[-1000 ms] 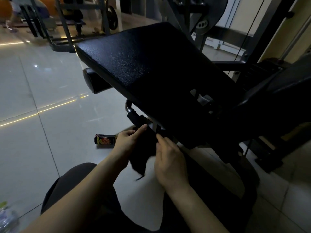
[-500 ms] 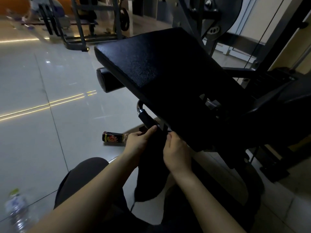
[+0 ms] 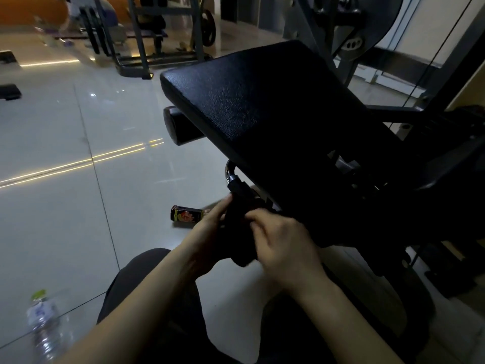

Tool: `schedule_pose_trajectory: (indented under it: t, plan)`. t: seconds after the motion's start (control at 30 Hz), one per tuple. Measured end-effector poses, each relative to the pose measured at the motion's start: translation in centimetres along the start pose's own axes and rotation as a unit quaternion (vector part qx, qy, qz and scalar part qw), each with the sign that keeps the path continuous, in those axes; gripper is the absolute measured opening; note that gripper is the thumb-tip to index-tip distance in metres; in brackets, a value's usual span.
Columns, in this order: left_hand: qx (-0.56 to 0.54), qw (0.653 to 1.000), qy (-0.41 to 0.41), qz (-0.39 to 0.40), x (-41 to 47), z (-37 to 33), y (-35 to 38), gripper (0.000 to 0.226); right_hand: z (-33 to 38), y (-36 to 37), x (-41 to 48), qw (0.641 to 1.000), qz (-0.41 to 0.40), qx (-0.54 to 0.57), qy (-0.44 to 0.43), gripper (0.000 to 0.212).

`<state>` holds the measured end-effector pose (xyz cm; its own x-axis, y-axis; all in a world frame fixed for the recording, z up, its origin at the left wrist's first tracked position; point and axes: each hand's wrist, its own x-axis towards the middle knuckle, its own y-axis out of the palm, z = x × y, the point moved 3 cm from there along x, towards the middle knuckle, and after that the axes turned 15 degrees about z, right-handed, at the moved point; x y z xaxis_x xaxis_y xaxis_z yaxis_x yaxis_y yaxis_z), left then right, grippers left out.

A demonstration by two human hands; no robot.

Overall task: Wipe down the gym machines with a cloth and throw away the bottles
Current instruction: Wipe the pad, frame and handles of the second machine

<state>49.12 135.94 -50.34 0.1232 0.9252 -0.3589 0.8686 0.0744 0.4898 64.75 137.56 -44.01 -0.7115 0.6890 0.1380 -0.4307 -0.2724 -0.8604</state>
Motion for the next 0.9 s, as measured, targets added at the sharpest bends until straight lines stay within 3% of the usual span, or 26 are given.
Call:
schedule_pose_trajectory:
  t: [0.07,0.2,0.3,0.4,0.47,0.7,0.8,0.9]
  plan:
    - [0.066,0.997,-0.019,0.036,0.5,-0.1,0.8,0.052,-1.4,-0.3,-0.1,0.994,-0.076,-0.046,0.066,0.023]
    - [0.092,0.996,-0.018,0.006,2.0,0.3,1.2,0.045,-2.0,3.5,0.8,0.973,0.04,-0.078,0.214,0.053]
    - [0.091,0.996,-0.011,0.013,2.4,0.1,0.5,0.04,-2.8,3.0,2.0,0.962,0.078,-0.101,0.241,0.048]
    - [0.091,0.995,-0.012,0.03,2.7,-0.1,-0.1,0.043,-4.5,2.3,3.8,0.956,0.155,-0.01,0.251,0.041]
    - [0.076,0.997,-0.015,0.031,2.7,0.1,-0.1,0.045,-5.1,2.4,3.8,0.951,0.161,0.086,0.249,0.039]
    - [0.083,0.996,-0.012,0.029,1.6,0.4,1.3,0.038,-3.2,3.9,1.2,0.975,0.045,-0.103,0.194,0.047]
    - [0.065,0.996,-0.045,0.046,1.6,1.1,2.0,0.041,-2.8,4.6,-1.4,0.983,0.021,-0.081,0.163,0.058]
    - [0.062,0.997,-0.031,0.031,1.8,1.3,2.6,0.043,-3.0,2.9,-2.5,0.988,0.018,0.012,0.156,0.047]
